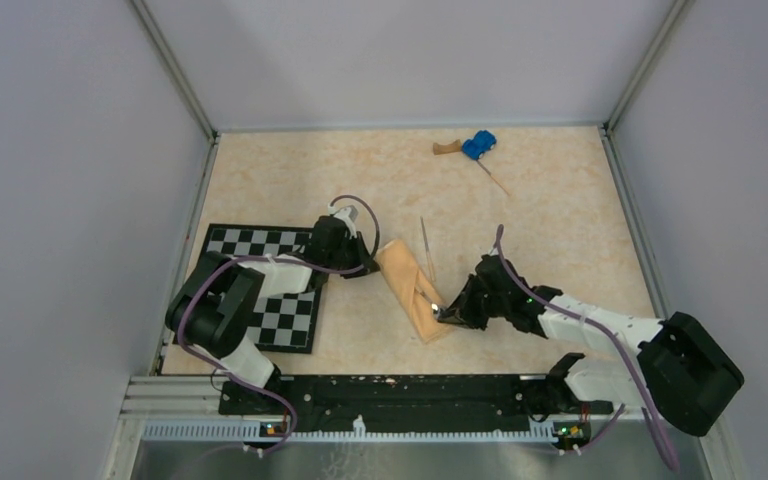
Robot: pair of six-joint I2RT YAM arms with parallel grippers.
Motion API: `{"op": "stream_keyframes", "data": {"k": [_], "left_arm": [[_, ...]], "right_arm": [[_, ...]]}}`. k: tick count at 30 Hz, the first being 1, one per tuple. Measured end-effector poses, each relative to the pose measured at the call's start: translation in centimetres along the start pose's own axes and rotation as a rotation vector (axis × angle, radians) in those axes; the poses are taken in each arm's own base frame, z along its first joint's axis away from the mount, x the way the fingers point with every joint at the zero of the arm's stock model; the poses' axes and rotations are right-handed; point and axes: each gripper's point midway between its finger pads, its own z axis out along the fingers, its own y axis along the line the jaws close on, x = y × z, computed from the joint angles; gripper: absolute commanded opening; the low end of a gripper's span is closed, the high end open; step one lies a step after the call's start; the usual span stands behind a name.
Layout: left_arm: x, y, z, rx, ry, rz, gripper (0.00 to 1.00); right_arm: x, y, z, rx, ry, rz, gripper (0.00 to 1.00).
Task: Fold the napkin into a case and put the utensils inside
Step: Insert the spoon into the folded napkin.
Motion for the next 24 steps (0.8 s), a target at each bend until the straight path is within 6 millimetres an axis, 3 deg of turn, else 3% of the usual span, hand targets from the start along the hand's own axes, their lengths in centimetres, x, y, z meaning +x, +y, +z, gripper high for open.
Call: {"op": "stream_keyframes", "data": {"k": [9, 24], "left_arm": [[0.0, 0.0, 0.0, 0.006, -0.014, -0.013, 0.14], [1.1, -0.1, -0.7, 0.045, -0.036, -0.068, 0.14]], "right_arm": [[0.6, 0.9, 2.0, -0.017, -0.006, 0.006, 0.0], [1.7, 2.5, 3.3, -0.077, 0.006, -0.034, 0.0]]}}
